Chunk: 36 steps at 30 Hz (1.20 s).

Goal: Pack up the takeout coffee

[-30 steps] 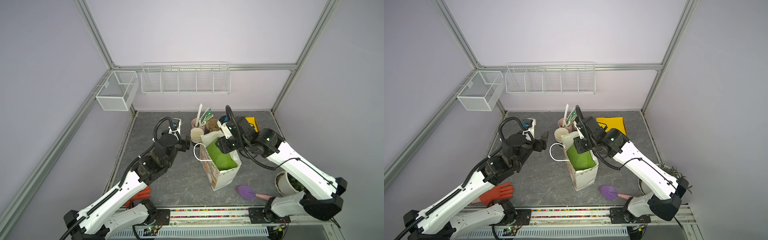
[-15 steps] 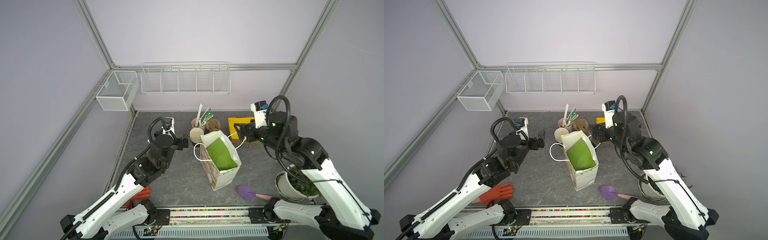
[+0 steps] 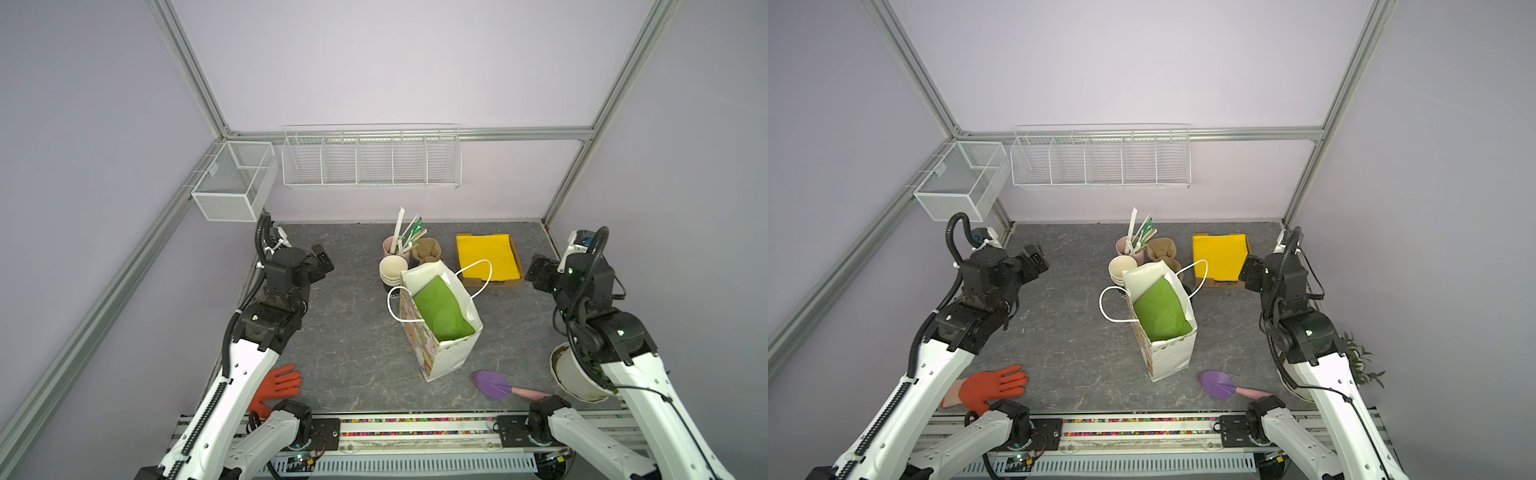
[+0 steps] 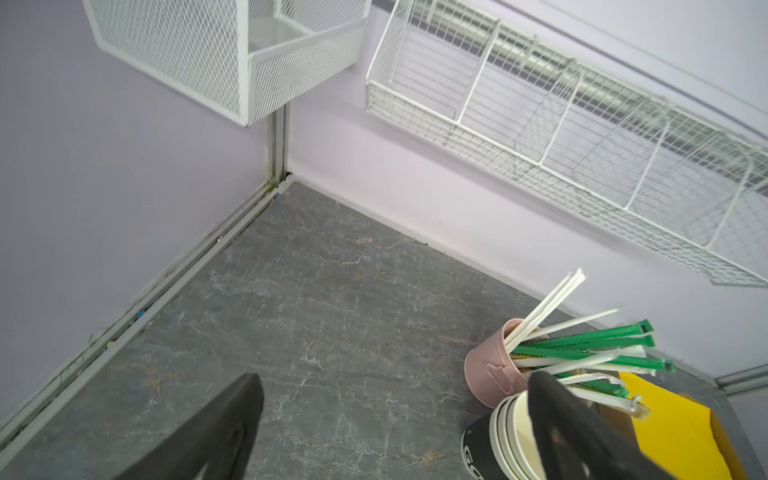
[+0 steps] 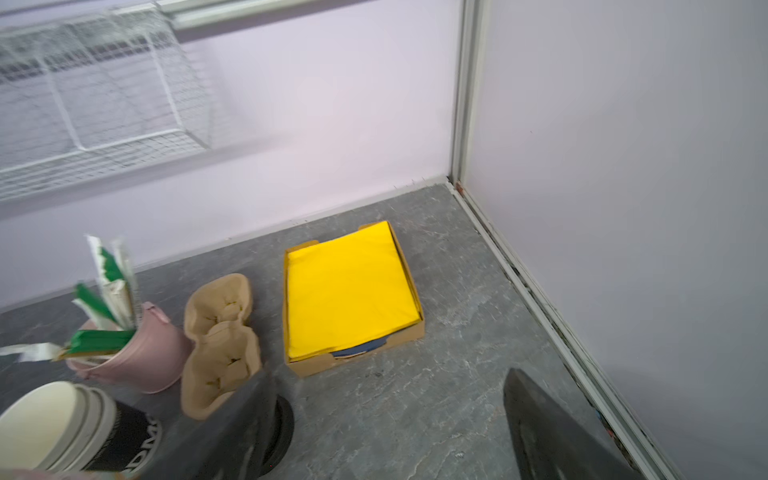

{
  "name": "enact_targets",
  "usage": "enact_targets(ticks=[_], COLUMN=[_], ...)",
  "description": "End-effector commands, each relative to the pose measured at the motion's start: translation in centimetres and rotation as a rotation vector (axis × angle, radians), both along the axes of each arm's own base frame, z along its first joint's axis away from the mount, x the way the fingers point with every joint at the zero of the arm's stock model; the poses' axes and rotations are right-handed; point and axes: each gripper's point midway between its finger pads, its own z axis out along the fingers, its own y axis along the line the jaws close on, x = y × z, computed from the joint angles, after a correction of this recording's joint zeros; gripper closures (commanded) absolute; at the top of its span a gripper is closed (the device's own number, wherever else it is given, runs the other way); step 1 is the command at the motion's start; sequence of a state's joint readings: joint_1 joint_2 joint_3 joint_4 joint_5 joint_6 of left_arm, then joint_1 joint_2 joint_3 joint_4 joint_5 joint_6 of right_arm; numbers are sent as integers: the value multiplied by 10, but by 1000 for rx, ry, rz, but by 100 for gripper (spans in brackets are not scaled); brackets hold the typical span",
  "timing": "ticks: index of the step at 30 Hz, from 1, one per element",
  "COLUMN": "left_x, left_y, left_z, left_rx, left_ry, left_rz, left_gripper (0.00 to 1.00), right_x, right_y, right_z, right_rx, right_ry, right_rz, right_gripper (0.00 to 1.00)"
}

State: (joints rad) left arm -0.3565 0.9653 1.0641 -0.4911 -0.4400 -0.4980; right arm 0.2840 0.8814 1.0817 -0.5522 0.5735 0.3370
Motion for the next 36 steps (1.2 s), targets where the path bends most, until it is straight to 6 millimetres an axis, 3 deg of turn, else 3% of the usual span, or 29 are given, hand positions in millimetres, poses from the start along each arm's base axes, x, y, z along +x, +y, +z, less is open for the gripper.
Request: enact_targets(ticks=[1, 4, 6, 7, 13, 23, 28, 34, 36], left_x=[4, 11, 15, 16, 25, 39, 48, 59, 65], left_y=[6, 14, 19, 21, 32, 61, 71, 62, 57], left_z=[-31, -49, -59, -65, -98, -140, -165, -182, -183], left_rx=[-24, 54, 114, 133, 205, 294, 331, 372, 404], left_ry=[53, 65, 70, 79, 73, 75, 54, -15, -24], left_rz=[50, 84, 97, 99, 79, 166, 182, 71, 31], left_gripper=[1, 1, 1, 1, 1, 1, 1, 1, 1], right_x=[19, 41, 50, 54, 78, 88, 85, 91, 95], right_y=[-16, -15, -14, -23, -18, -20, -36, -41, -30], right_z=[-27, -63, -101, -112, -169, -213, -214, -222, -226], right_rx=[-14, -89, -95, -82, -130, -232, -234, -177, -164], right_ry=[-14, 49, 135, 159, 205, 146, 81, 0, 22], right_rz=[-101, -72, -69, -92, -56, 0, -21, 40, 115], right_gripper=[11, 11, 11, 11, 11, 11, 11, 12, 12])
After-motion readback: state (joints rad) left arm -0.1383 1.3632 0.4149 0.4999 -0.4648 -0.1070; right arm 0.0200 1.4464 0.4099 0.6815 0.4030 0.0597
